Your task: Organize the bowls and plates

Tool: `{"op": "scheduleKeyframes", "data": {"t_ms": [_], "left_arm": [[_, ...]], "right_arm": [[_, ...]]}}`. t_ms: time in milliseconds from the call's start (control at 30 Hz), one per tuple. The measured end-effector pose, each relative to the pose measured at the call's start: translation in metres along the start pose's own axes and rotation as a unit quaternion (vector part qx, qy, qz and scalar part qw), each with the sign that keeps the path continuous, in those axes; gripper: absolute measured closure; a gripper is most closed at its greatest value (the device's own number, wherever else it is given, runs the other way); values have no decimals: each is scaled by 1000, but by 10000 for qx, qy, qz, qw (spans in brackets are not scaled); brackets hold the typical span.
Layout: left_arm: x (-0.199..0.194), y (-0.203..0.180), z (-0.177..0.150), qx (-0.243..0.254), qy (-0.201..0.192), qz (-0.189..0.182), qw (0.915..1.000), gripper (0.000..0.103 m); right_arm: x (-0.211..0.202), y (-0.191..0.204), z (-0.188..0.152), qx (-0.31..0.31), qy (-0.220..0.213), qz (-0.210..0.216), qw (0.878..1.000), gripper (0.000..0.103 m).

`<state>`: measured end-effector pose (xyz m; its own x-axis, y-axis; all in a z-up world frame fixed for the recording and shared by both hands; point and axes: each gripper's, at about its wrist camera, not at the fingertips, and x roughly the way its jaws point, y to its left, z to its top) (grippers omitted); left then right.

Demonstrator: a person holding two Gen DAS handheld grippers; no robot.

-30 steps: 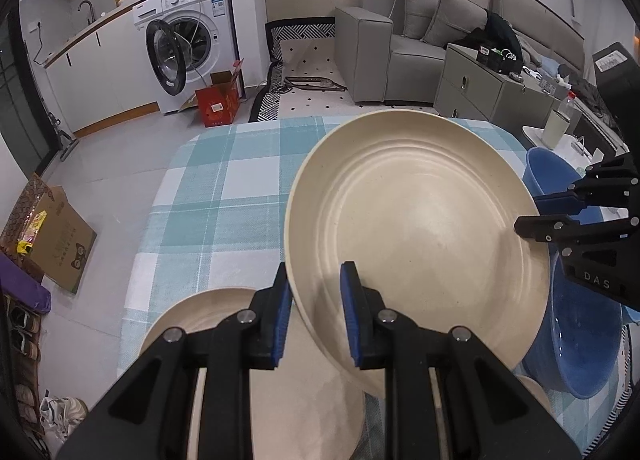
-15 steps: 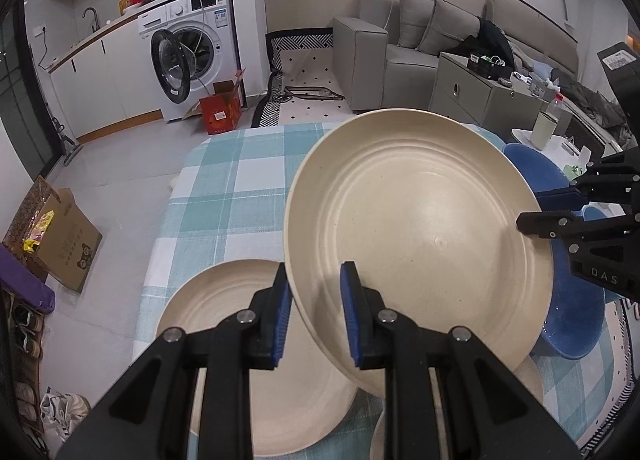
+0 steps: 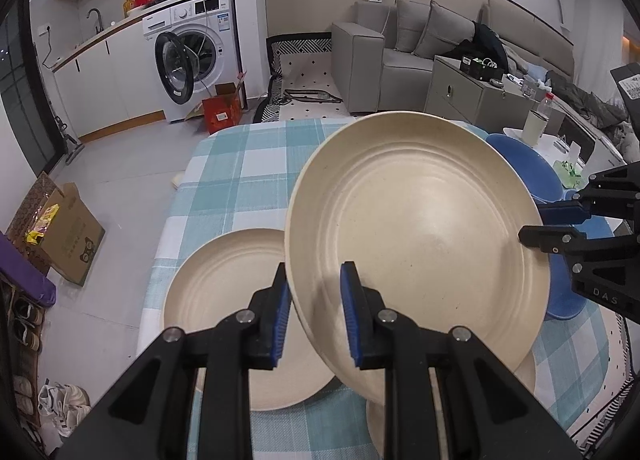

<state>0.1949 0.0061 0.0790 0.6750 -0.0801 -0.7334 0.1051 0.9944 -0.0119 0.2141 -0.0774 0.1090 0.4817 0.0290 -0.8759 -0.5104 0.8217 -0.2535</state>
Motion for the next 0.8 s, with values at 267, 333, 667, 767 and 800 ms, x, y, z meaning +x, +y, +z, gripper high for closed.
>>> {"op": "scheduleKeyframes", "data": {"t_ms": [267, 333, 667, 767, 800], "left_arm": [[-9, -7, -25, 35, 56, -68, 10000, 81], [-11, -8, -31, 37, 73, -89, 9999, 81], [-23, -12, -55, 64, 88, -120, 9999, 81], [-26, -8, -60, 54, 81, -144, 9998, 81], [-28, -8, -62, 36, 78, -161, 9998, 81]], "right_arm": [[-17, 12, -25, -27, -115, -8, 9999, 85], [-20, 16, -32, -32, -159, 0, 9999, 85], [-23, 26, -52, -30, -171, 18, 9998, 85], [-25, 32, -57, -81, -209, 41, 9997, 85], [-25, 34, -58, -93, -214, 55, 9997, 85]]}}
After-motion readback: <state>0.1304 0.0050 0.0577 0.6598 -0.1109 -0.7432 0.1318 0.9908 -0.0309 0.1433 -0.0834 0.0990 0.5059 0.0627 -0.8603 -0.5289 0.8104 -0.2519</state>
